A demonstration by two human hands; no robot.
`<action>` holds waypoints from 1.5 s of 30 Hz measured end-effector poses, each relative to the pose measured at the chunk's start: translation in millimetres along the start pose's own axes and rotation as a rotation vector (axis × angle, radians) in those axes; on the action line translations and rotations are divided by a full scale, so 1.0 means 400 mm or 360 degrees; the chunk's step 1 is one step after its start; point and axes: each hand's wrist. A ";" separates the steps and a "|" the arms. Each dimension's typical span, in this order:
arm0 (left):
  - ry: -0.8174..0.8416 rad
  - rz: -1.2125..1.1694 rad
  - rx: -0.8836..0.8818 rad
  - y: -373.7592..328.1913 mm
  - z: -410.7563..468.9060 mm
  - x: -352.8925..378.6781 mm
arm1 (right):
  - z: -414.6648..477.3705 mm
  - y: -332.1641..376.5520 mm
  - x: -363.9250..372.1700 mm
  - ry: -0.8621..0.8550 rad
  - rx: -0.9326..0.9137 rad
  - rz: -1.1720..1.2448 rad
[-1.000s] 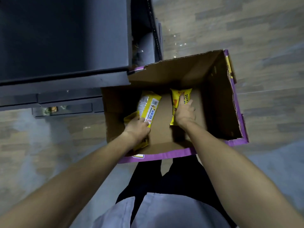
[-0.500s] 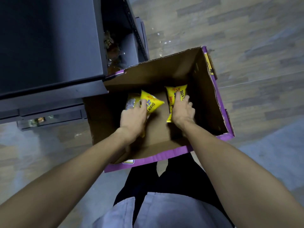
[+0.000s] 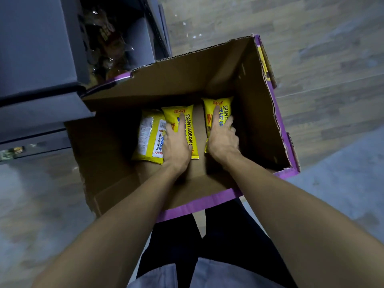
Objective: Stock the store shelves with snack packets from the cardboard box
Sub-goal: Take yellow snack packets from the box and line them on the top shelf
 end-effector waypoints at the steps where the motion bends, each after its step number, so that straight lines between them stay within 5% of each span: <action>1: -0.0007 -0.0018 -0.0015 -0.003 0.005 0.008 | 0.009 -0.001 0.000 0.0000 -0.0004 -0.0007; 7: -0.0073 -0.0388 -0.0260 -0.042 0.021 0.027 | 0.024 -0.007 -0.014 -0.0087 0.0069 0.0085; 17: -0.0062 -0.0569 -0.0246 -0.013 -0.124 -0.129 | -0.126 0.026 -0.198 -0.0191 -0.0148 0.0003; 28: -0.0373 -0.0806 -0.0034 0.003 -0.320 -0.316 | -0.309 0.082 -0.364 -0.0476 -0.0407 -0.0091; 45: -0.0530 -0.1024 0.0356 0.256 -0.451 -0.368 | -0.607 0.257 -0.287 -0.0814 -0.0230 0.0034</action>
Point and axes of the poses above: each hand's wrist, its own z-axis towards the middle knuckle, its own x-axis out of the palm, y = z × x, and after that the axes turned 14 degrees about -x, right-handed
